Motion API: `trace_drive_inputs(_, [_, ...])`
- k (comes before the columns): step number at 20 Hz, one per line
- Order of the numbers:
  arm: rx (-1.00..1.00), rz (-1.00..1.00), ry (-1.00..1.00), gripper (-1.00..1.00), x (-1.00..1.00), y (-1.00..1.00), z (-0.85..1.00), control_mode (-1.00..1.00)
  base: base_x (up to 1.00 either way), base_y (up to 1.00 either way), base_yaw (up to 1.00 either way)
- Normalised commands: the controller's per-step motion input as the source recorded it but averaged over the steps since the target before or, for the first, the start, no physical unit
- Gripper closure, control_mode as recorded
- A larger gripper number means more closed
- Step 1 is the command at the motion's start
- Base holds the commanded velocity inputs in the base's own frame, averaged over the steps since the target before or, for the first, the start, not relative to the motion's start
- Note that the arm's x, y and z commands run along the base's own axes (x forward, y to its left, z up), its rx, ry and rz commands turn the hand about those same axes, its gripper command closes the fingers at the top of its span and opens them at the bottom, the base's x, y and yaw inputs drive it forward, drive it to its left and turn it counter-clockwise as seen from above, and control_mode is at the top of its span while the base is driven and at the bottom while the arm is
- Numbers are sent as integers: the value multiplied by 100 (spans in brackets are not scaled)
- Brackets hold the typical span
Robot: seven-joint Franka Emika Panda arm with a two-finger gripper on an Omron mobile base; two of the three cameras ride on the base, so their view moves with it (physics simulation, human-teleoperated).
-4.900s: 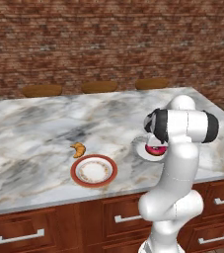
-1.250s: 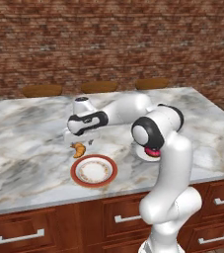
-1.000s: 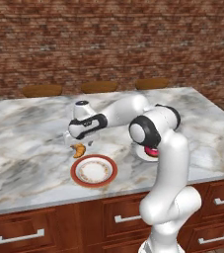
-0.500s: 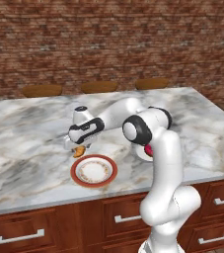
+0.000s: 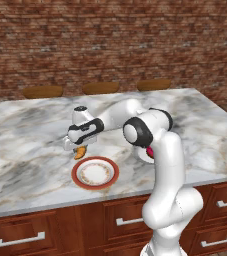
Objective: Place the pastries on the plates.
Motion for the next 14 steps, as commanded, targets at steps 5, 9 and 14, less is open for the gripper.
trace_drive_inputs(5, [0, -1, 8, 100, 21, -10, 99, -100, 0, 0, 0])
trace_drive_inputs(9, [1, -1, 12, 100, -41, -48, 81, -100, 0, 0, 0])
trace_drive_inputs(14, [0, -4, 3, 100, -100, -4, -49, -100, 0, 0, 0])
